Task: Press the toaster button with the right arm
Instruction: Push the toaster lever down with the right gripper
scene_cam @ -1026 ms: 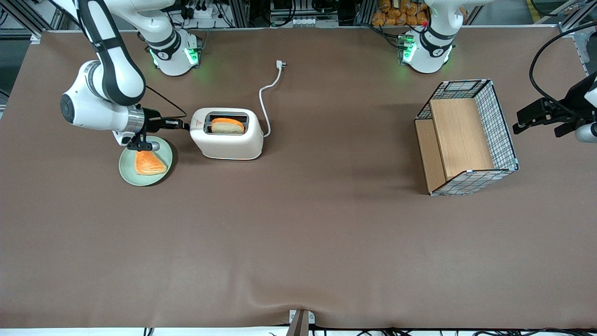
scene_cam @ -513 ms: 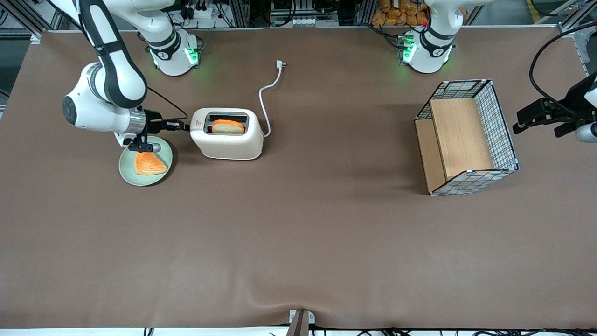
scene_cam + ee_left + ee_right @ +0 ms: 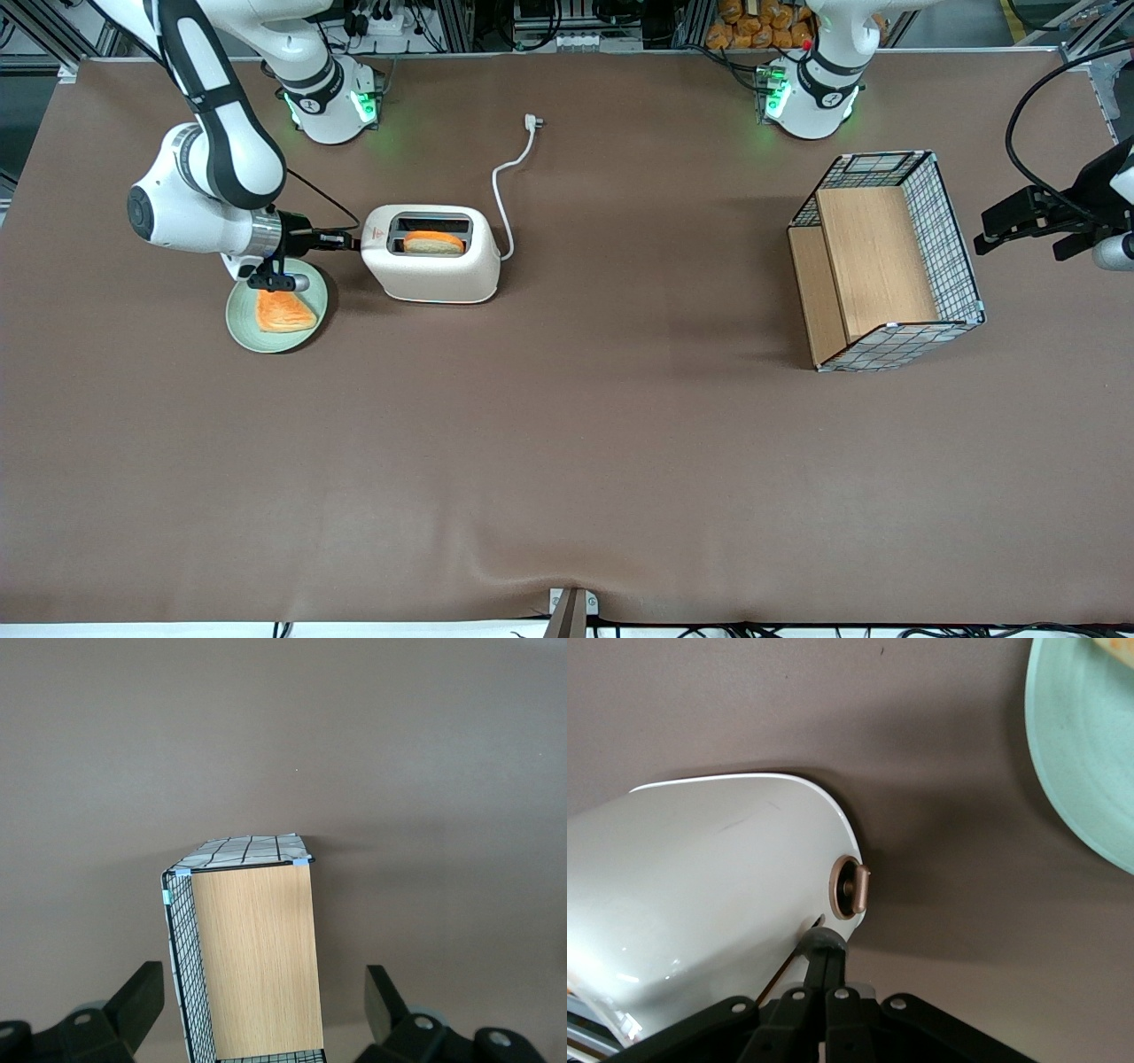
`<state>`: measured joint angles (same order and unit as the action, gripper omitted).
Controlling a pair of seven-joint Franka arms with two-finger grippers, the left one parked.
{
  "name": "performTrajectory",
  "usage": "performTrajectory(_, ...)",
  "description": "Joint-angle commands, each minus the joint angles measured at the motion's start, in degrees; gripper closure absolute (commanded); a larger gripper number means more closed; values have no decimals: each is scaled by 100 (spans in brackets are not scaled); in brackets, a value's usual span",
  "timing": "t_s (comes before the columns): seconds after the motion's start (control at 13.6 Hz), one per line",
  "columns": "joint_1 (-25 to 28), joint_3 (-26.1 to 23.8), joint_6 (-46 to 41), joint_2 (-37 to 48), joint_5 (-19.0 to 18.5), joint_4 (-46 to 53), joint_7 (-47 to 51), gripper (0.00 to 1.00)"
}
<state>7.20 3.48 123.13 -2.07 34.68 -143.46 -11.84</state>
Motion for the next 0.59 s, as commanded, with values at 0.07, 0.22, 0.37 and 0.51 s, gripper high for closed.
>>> performTrajectory(0.07,133,4,422,-179,197,-94,-283,100)
performTrajectory(0.22,133,4,422,-188,197,-94,-292,100)
performTrajectory(0.37,133,4,483,-249,197,-94,-389,100)
performTrajectory(0.51,133,-5,545,-302,249,-94,-398,100)
